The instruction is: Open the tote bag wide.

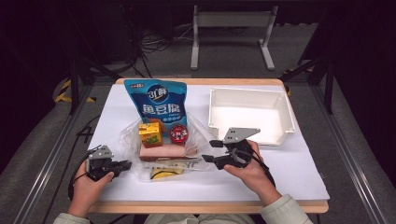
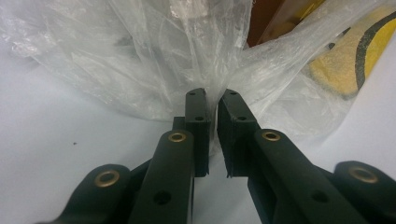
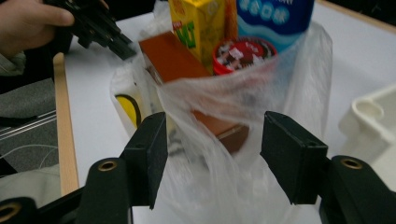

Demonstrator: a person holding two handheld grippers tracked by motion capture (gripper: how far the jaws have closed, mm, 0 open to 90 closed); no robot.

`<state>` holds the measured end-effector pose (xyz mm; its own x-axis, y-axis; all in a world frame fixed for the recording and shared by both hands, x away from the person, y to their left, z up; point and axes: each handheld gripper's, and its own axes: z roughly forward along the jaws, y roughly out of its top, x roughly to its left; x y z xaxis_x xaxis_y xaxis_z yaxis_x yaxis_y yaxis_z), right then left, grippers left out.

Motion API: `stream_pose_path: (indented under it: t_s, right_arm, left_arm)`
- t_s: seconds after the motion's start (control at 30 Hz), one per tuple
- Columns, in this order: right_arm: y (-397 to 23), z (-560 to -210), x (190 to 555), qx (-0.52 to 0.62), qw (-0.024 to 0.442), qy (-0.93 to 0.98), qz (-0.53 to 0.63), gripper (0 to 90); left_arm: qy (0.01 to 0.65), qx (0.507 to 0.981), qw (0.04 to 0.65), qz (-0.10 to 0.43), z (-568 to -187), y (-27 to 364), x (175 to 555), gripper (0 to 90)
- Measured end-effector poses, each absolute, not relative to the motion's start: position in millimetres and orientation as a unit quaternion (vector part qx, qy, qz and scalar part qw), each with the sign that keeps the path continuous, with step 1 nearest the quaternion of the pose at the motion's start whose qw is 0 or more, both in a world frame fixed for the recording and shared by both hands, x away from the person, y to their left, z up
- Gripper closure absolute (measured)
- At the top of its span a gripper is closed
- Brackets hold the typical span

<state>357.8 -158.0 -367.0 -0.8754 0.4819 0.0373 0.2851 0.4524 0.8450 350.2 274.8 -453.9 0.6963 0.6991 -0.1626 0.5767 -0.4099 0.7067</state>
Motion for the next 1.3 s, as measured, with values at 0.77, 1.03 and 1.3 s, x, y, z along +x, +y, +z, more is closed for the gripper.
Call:
stream_pose_path:
  t_s: [0.77, 1.03, 1.3]
  right_arm:
    - [-88, -388, 382, 0.19, 0.109, 0.88, 0.421, 40.7]
    - [-107, -386, 382, 0.226, 0.153, 0.869, 0.412, 81.4]
    - [-134, -383, 379, 0.258, 0.175, 0.85, 0.425, 87.5]
  left_arm:
    - [0.376, 0.839, 0.388, 0.07, -453, 276, 350, 82.0]
    - [0.375, 0.839, 0.389, 0.069, -454, 276, 350, 82.1]
    - [0.375, 0.838, 0.39, 0.07, -454, 276, 350, 82.9]
